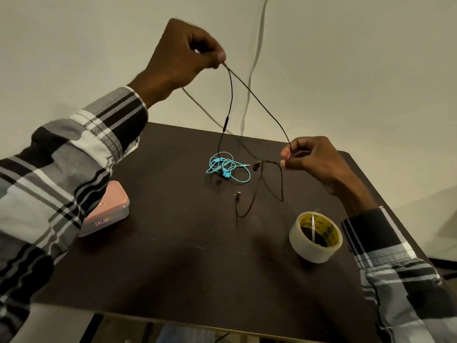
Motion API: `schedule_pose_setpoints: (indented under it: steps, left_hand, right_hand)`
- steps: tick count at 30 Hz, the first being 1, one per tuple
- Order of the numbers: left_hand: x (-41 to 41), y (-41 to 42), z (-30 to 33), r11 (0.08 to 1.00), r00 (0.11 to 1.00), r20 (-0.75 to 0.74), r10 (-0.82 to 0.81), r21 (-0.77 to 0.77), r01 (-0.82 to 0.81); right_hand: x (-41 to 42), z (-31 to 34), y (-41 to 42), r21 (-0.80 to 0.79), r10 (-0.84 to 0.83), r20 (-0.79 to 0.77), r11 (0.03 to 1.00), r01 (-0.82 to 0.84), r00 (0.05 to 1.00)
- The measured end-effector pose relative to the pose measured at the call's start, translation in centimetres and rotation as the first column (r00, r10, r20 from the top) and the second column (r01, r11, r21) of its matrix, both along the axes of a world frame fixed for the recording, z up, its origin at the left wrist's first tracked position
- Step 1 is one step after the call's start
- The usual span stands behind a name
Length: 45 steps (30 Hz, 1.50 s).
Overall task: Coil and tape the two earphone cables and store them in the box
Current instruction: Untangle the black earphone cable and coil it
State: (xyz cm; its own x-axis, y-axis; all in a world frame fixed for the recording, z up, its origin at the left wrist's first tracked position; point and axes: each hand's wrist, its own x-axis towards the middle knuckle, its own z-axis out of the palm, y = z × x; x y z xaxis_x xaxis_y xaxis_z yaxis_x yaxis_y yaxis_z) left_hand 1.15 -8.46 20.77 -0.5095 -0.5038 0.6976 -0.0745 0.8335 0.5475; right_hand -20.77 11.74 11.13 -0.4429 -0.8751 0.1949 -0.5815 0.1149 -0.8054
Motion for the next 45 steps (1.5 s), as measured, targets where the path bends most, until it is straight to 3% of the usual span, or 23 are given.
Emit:
schedule_pose_setpoints:
  steps: [4,9,12,14,17,20,22,25,27,30,35,39,42,45]
  left_hand:
    - [0.3,-1.3,-3.5,0.989,0.96,0.24,0.147,-0.032,-0.144]
    - [0.1,-1.2,-9.9,0.953,0.828,0.49,0.274,-0.023,-0.302]
    - [-0.2,0.3,-12.9,0.932,0.777,0.55,0.307,-0.009,-0.362]
    - [-0.6,1.9,-13.9,0.937,0.837,0.461,0.294,0.032,-0.347]
    - [-1.0,5.2,-14.4,0.974,0.972,0.233,0.028,0.211,-0.079]
    - [-1.7,8.3,-15.1,0.921,0.951,0.172,-0.256,0.341,0.186]
    - [-2.2,9.0,-15.9,0.875,0.937,0.124,-0.328,0.413,0.252]
    - [-2.5,8.4,-16.8,0.838,0.946,0.063,-0.318,0.485,0.249]
    - [-2.3,8.1,-17.1,0.757,0.95,-0.035,-0.31,0.596,0.269]
    - [-1.9,8.0,-16.8,0.679,0.977,-0.159,-0.143,0.702,0.214]
    - [-1.1,6.9,-17.0,0.598,0.979,-0.177,0.1,0.797,0.083]
    - [-0.6,5.9,-18.1,0.642,0.99,-0.059,0.131,0.766,-0.039]
    - [0.3,4.7,-19.0,0.75,0.971,0.218,0.096,0.626,-0.215]
    - [1.6,3.6,-18.9,0.845,0.776,0.601,0.194,0.299,-0.443]
  right_hand:
    - [0.5,0.1,-0.1,-0.12,-0.006,0.119,0.993,0.02,0.993]
    - [2.0,0.2,-0.4,-0.157,0.054,0.251,0.988,-0.015,0.967]
    - [2.6,-0.2,-0.7,-0.164,0.094,0.297,0.985,-0.046,0.95]
    - [2.8,-0.4,-0.9,-0.17,0.11,0.324,0.984,-0.056,0.94]
    - [3.1,-1.0,-1.2,-0.178,0.138,0.381,0.981,-0.074,0.914]
    - [3.2,-1.5,-1.5,-0.179,0.169,0.418,0.979,-0.101,0.893]
    - [3.4,-1.7,-1.4,-0.184,0.183,0.432,0.976,-0.112,0.883]
    - [3.4,-1.8,-1.2,-0.193,0.197,0.456,0.974,-0.12,0.868]
    - [3.2,-1.8,-0.9,-0.198,0.2,0.463,0.973,-0.119,0.863]
    - [2.9,-1.7,-0.7,-0.198,0.185,0.464,0.975,-0.103,0.866]
    - [2.6,-1.6,-0.6,-0.209,0.141,0.5,0.977,-0.039,0.855]
    - [3.0,-1.5,-0.6,-0.189,0.102,0.501,0.982,-0.006,0.859]
    - [3.3,-1.2,-0.5,-0.155,0.068,0.434,0.988,0.0,0.898]
    - [3.3,-0.8,-0.4,-0.146,0.037,0.345,0.989,0.014,0.938]
